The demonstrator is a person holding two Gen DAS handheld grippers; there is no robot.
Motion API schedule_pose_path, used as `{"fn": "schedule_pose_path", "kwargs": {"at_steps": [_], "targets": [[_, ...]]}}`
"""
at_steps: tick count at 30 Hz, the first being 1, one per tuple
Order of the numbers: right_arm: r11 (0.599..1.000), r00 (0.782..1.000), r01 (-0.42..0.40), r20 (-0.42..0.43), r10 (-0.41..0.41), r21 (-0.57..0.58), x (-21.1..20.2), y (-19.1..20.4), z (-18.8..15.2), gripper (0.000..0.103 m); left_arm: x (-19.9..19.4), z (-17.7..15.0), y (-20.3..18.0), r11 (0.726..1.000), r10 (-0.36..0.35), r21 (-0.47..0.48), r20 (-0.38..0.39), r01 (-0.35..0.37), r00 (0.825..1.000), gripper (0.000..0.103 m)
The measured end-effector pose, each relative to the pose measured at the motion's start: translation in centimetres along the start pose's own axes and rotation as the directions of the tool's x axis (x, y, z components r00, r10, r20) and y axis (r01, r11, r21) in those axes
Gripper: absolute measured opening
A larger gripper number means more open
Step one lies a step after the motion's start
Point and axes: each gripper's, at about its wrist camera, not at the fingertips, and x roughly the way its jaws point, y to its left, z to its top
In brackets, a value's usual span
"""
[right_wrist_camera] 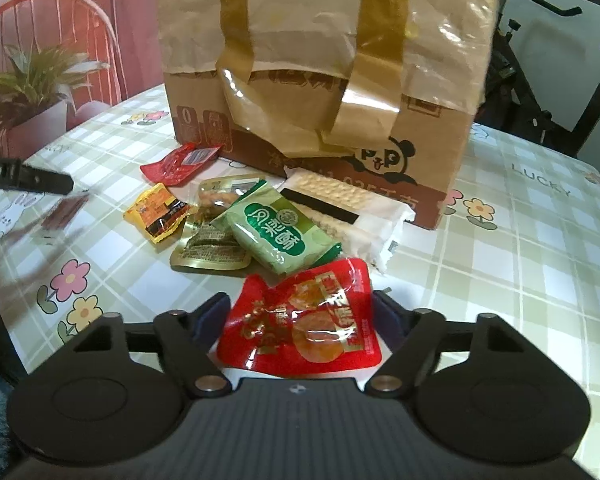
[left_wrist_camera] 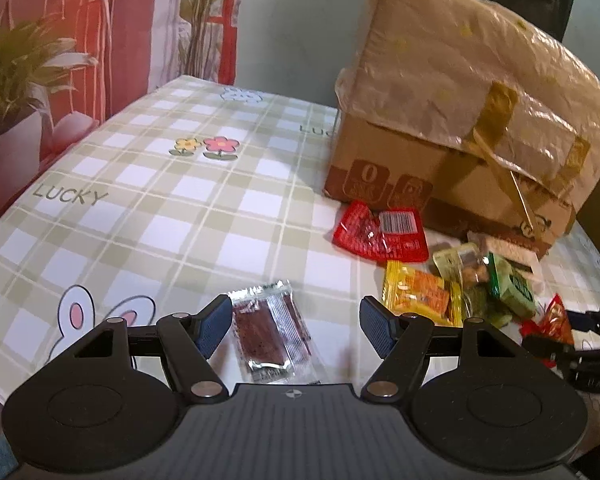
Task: Organize snacks
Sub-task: 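Grasp small brown jerky pack with left gripper while right gripper grasps red candy bag, then carry both packs over the box and open both grippers to drop them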
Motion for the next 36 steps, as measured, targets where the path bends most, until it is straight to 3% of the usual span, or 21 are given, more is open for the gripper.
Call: {"fn": "schedule_pose_path", "kwargs": {"at_steps": [1, 6, 13, 20, 22, 25, 26, 36], "targets": [[1.0, 1.0, -0.003, 0.008, 0.003, 0.01, -0.2, -0.2, -0.1, 0.064, 0.1, -0.1, 0.0, 1.0, -0.001, 0.001, -0.009, 0.001, 1.0, 0.073], [0.998, 0.999, -0.026, 0.028, 0.025, 0.051, -0.6, -0.6, -0.2, 0.059, 0.4, -0.6, 0.0, 1.0, 0.003, 0.004, -0.046, -0.003, 0.999, 0.073], [0.998, 0.997, -0.034, 0.073, 0.031, 0.044, -1.4, -0.3, 0.0, 0.059, 1.0, -0.9, 0.0, 1.0, 0.024, -0.001, -0.055, -0.025, 0.998, 0.073], [0.998, 0.997, -0.044, 0.066, 0.04, 0.053, -1.2, -0.4, -0.1, 0.059, 1.7, -1.0, -0.8, 0.995, 0.097, 0.037, -0.02, -0.096, 0.995, 0.071], [0.998, 0.997, -0.045, 0.065, 0.041, 0.052, -1.2, -0.4, -0.2, 0.059, 1.6, -1.2, -1.0, 0.99, 0.127, 0.062, -0.01, -0.127, 0.992, 0.051], [0.997, 0.997, -0.045, 0.064, 0.041, 0.057, -1.1, -0.5, -0.2, 0.059, 1.2, -0.8, -0.1, 1.0, 0.01, 0.008, -0.003, -0.01, 1.0, 0.042], [0.997, 0.997, -0.045, 0.065, 0.041, 0.058, -1.2, -0.5, -0.2, 0.059, 1.0, -0.8, -0.2, 1.0, 0.002, 0.013, 0.003, -0.002, 1.0, 0.041], [0.999, 0.994, -0.041, 0.099, 0.038, 0.028, -2.2, -0.4, 0.8, 0.058, -0.3, 0.1, -0.6, 0.999, 0.028, 0.038, 0.063, -0.03, 0.998, 0.041]]}}
